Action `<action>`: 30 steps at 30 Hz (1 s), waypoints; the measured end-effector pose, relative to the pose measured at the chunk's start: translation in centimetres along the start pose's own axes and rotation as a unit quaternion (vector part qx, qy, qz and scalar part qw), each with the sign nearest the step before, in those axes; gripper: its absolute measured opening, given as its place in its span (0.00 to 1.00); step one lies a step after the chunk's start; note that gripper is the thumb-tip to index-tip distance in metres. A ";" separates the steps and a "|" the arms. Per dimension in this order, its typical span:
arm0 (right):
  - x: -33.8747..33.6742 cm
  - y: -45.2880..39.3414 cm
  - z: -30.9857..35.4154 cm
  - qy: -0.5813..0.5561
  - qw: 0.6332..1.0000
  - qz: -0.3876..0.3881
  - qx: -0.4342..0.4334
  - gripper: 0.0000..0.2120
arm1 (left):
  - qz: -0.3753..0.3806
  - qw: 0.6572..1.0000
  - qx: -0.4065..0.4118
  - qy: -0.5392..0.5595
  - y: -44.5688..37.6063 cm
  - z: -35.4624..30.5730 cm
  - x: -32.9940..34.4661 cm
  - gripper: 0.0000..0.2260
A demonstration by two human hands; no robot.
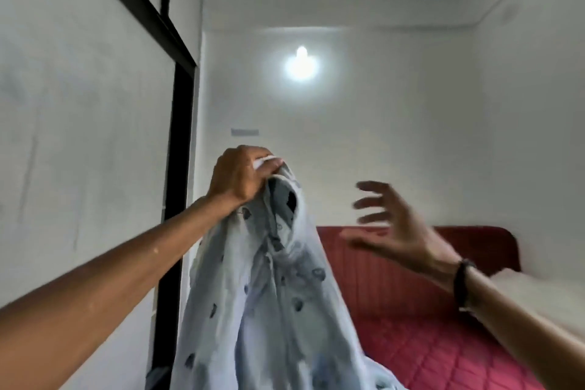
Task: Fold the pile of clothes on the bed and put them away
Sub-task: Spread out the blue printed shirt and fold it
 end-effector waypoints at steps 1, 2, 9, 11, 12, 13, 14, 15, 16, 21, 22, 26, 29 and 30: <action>1.7 1.0 0.7 0.023 0.999 0.043 -0.009 0.54 | 0.015 0.999 0.043 -0.019 -0.5 -1.3 0.0 0.18; 3.0 1.9 1.1 0.040 0.997 0.066 -0.009 0.58 | 0.025 0.996 0.077 -0.039 -0.9 -2.4 0.0 0.16; 6.7 3.3 -2.5 0.192 0.981 0.040 0.015 0.18 | 0.003 0.987 0.059 -0.148 -5.2 -2.5 -2.9 0.17; 3.1 1.1 -4.2 0.187 0.977 -0.056 0.088 0.16 | 0.028 0.990 0.040 -0.131 -5.3 -2.0 -4.2 0.18; 0.9 0.0 -4.3 0.139 0.975 -0.114 0.132 0.15 | 0.081 0.990 0.030 -0.111 -4.9 -2.2 -4.6 0.20; -1.1 -0.9 -4.5 0.083 0.966 -0.177 0.167 0.14 | 0.158 0.984 0.017 -0.083 -3.6 -2.2 -4.2 0.21; -2.7 -1.7 -4.0 0.035 0.954 -0.227 0.192 0.14 | 0.243 0.968 0.002 -0.064 -1.8 -2.2 -3.6 0.22; -4.0 -2.5 -3.3 -0.001 0.944 -0.260 0.202 0.13 | 0.322 0.945 -0.011 -0.052 0.4 -2.1 -3.0 0.23; -4.6 -3.4 -2.7 -0.015 0.941 -0.270 0.202 0.14 | 0.373 0.926 -0.017 -0.050 2.3 -1.6 -2.6 0.22; -6.8 -4.5 1.2 0.198 0.946 -0.244 -0.077 0.06 | 0.235 0.964 -0.070 -0.107 4.3 3.0 -4.1 0.38; -6.7 -4.0 1.7 0.235 0.939 -0.207 -0.144 0.06 | 0.212 0.967 -0.086 -0.113 4.3 3.4 -4.5 0.42; -8.8 -2.6 1.2 0.268 0.925 -0.169 -0.207 0.08 | 0.150 0.985 -0.065 -0.058 3.2 1.9 -6.1 0.39; -11.6 -1.5 1.3 0.253 0.927 -0.250 -0.118 0.03 | 0.148 0.987 -0.035 0.053 1.8 -1.7 -7.2 0.29; -12.6 -1.3 1.2 0.206 0.936 -0.283 -0.038 0.04 | 0.140 0.987 -0.020 0.070 1.2 -3.0 -7.6 0.26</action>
Point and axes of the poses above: each hand's wrist, its own y-axis away from the middle knuckle, its own x-axis out of the palm, z = x × y, the point moved 7 cm from there along -y, towards the middle knuckle, and after that the axes turned 15 degrees about -z, right-handed, at the moved point
